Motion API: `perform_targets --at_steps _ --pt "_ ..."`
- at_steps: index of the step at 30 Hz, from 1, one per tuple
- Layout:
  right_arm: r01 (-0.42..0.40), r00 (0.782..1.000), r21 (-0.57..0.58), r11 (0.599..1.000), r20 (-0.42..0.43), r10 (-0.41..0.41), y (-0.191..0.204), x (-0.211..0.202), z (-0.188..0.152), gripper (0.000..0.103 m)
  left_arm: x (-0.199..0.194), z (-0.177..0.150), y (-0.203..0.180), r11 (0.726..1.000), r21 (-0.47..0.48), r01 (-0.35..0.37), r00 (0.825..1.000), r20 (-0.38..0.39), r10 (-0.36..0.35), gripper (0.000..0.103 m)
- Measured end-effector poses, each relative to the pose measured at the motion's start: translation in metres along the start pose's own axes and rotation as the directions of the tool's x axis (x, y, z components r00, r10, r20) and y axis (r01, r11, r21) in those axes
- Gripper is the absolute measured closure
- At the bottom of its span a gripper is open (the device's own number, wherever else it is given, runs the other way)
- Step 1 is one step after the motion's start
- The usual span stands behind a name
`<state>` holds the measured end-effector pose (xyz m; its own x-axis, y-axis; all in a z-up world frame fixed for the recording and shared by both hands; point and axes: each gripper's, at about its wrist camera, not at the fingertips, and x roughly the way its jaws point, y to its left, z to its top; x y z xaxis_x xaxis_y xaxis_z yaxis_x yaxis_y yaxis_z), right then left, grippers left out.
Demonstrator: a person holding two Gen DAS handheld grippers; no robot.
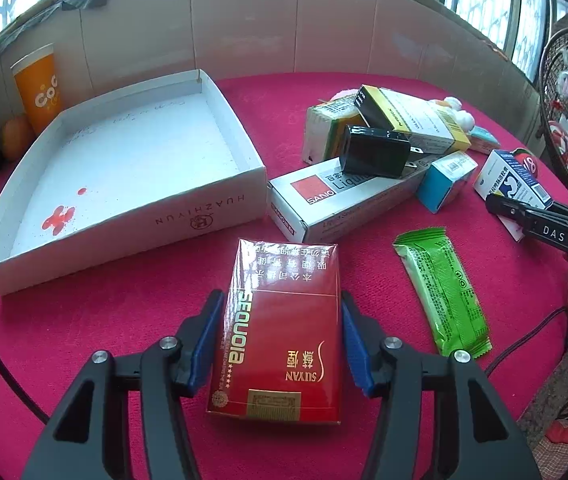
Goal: Organize objects
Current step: 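Close left gripper on red pack while right gripper closes on blue box, then lift and carry red pack and blue box toward the white tray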
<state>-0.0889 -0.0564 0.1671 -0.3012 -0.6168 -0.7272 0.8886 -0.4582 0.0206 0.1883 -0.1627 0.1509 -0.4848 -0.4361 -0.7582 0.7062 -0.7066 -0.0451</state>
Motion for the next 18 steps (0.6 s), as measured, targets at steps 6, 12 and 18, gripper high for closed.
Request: perform_targets --at_steps 6,12,18 --pt "-0.019 1.0 0.049 0.999 0.024 0.018 -0.007 -0.007 -0.001 0.052 -0.004 -0.004 0.0 1.0 0.0 -0.002 0.999 0.034 0.002 0.048" --pt "-0.033 0.997 0.1 0.994 0.073 0.025 -0.012 -0.022 0.004 0.052 -0.009 -0.006 -0.002 1.0 0.004 0.003 0.998 0.069 -0.004 0.048" --pt "-0.045 0.99 0.112 0.993 0.141 0.029 -0.01 -0.039 0.011 0.052 -0.018 -0.007 0.002 1.0 -0.007 -0.005 0.992 0.123 0.006 0.048"
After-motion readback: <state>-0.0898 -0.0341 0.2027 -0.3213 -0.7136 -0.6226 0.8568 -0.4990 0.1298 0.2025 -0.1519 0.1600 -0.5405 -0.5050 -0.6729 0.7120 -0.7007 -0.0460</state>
